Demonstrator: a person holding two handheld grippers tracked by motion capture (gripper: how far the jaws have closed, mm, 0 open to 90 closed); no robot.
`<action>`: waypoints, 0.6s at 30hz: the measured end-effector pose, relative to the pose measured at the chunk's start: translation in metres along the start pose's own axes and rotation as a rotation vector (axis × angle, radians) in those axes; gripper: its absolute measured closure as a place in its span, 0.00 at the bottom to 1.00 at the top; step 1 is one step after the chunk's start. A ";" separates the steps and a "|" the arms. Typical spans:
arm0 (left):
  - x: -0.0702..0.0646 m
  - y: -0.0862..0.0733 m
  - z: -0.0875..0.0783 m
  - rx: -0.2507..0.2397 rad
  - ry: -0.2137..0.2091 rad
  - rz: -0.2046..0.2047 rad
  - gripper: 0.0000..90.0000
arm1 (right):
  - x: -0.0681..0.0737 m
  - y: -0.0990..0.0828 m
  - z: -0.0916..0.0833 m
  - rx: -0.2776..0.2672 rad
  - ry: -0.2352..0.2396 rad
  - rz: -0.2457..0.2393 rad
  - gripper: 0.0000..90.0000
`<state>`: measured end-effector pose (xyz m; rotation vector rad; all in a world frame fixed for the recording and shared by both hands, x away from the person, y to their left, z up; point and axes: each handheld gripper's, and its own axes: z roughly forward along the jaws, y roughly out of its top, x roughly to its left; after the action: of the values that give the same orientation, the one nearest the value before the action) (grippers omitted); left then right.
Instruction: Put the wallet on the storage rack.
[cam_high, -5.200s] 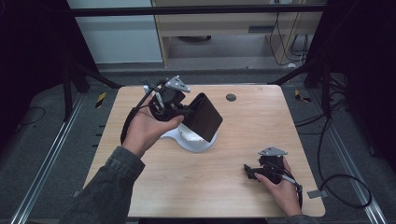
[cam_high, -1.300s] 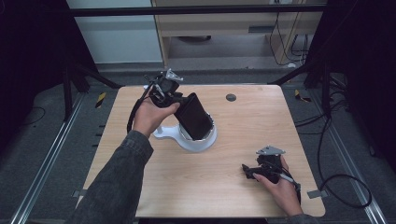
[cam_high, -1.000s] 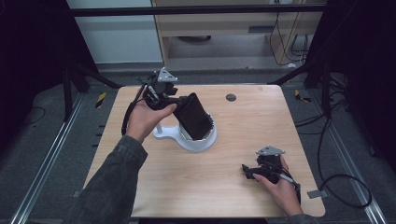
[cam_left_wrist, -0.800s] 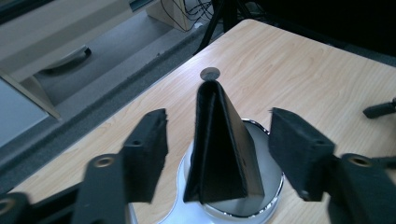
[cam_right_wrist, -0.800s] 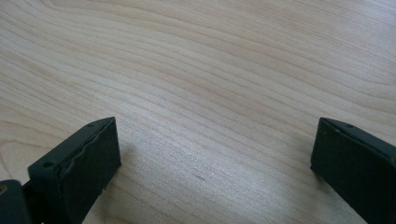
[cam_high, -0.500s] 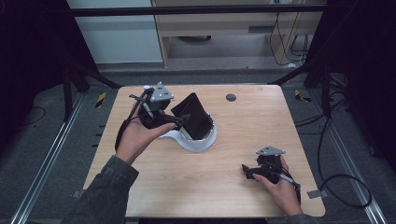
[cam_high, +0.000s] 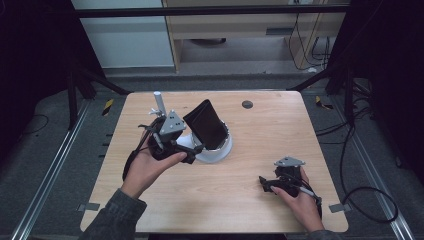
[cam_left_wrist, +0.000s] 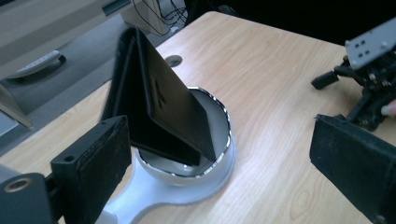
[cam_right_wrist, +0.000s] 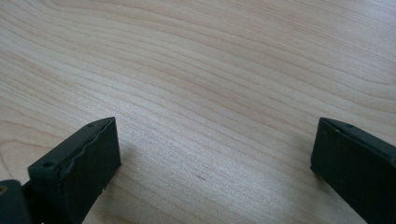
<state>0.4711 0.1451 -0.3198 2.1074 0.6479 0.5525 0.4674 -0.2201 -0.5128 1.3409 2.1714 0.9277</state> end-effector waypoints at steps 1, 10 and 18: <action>-0.001 -0.004 0.001 0.002 -0.003 -0.003 0.05 | 0.000 0.000 0.000 0.000 0.000 0.000 0.02; -0.006 -0.045 -0.002 0.030 0.003 -0.023 0.05 | 0.000 0.000 0.000 0.001 -0.002 0.003 0.02; -0.008 -0.086 0.005 0.089 -0.010 -0.053 0.05 | 0.001 0.000 0.000 0.000 -0.004 0.005 0.02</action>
<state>0.4465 0.1810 -0.3945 2.1684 0.7322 0.4911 0.4668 -0.2197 -0.5128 1.3476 2.1663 0.9255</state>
